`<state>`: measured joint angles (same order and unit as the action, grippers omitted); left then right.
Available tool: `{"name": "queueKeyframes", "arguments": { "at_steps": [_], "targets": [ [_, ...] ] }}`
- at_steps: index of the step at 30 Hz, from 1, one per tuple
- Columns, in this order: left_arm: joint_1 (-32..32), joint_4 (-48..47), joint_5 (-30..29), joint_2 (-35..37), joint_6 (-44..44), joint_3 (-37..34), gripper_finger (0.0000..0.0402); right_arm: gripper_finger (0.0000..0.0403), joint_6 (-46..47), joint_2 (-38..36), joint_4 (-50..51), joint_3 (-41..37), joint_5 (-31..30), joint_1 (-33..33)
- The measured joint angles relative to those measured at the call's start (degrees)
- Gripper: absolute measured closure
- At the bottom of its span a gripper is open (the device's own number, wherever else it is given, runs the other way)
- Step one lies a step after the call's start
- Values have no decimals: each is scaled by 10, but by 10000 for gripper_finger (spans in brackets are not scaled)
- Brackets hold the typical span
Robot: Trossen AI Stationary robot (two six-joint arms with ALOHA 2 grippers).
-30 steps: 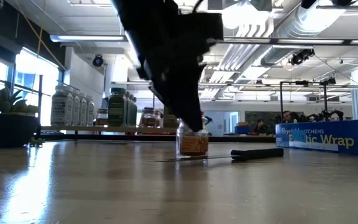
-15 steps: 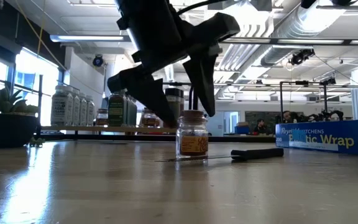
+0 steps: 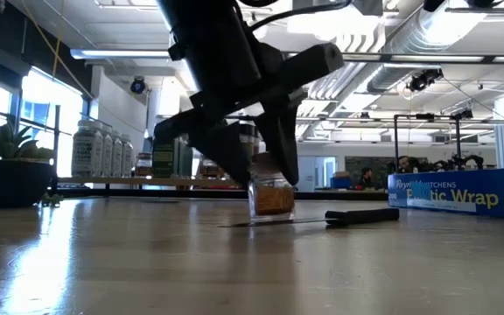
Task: Shelf spices
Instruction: Put the brown lid seasoning bottle on the shelf
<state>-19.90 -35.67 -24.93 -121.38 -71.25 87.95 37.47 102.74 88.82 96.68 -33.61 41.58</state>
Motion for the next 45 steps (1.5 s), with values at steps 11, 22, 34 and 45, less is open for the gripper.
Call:
{"name": "queueKeyframes", "arguments": {
  "at_steps": [11,22,34,45],
  "targets": [
    [32,-10,62,5,342,2,236,77,-3,0,0,0,0,0],
    [44,9,83,5,677,1,214,77,-2,0,-1,0,0,4],
    [41,-85,63,1,468,34,80,77,0,0,-3,0,0,3],
    [37,-112,71,2,212,60,77,77,0,0,-5,0,0,3]
  ]
}}
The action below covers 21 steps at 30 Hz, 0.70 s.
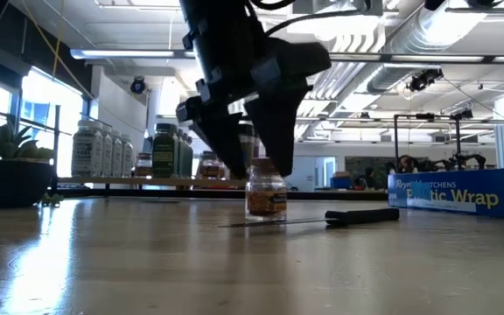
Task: Shelf spices
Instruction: Put the brown lid seasoning bottle on the shelf
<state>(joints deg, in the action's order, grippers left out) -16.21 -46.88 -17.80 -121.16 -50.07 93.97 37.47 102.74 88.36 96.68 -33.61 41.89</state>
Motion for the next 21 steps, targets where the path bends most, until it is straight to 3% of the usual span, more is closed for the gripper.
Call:
{"name": "queueKeyframes", "arguments": {
  "at_steps": [9,21],
  "targets": [
    [1,25,-20,0,-74,-21,87,77,-3,0,-3,0,-1,-2],
    [9,52,11,-9,-85,-21,167,77,-4,0,-4,0,-2,-10]
  ]
}}
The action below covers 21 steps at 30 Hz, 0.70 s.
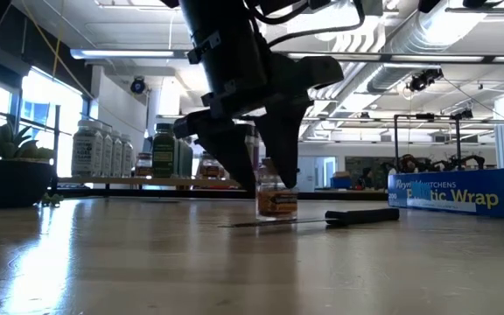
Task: Shelf spices
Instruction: Put the brown lid seasoning bottle on the shelf
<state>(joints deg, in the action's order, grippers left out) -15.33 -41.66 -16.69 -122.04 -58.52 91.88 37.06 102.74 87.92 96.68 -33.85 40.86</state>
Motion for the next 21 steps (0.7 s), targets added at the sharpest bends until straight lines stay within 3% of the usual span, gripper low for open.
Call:
{"name": "queueKeyframes", "arguments": {
  "at_steps": [10,21],
  "targets": [
    [0,21,-19,0,72,0,207,77,0,0,0,0,0,0],
    [17,10,-14,0,214,0,155,77,0,0,0,0,11,0]
  ]
}}
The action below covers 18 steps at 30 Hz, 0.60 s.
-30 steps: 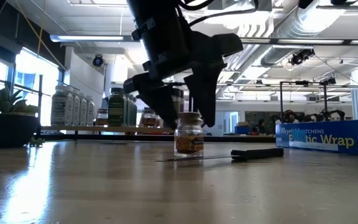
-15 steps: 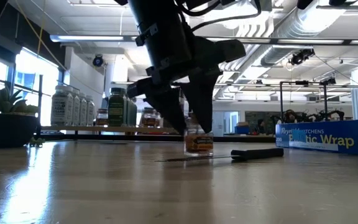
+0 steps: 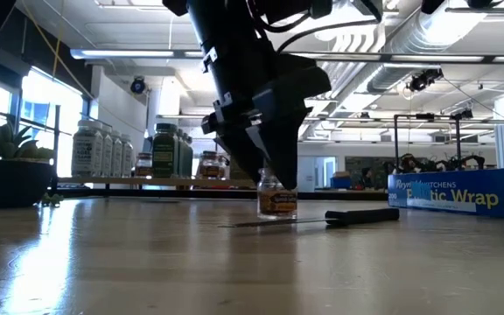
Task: Shelf spices
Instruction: Put the brown lid seasoning bottle on the shelf
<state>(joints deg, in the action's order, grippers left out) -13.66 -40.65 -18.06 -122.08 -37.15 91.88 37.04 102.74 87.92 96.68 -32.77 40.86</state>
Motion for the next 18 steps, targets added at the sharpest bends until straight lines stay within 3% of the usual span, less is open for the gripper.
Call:
{"name": "queueKeyframes", "arguments": {
  "at_steps": [4,12,18],
  "targets": [
    [4,-3,17,0,72,0,141,77,0,0,0,0,0,0],
    [14,0,23,0,78,0,143,77,0,0,0,0,0,0],
    [13,0,33,0,84,0,202,77,0,0,0,0,0,0]
  ]
}}
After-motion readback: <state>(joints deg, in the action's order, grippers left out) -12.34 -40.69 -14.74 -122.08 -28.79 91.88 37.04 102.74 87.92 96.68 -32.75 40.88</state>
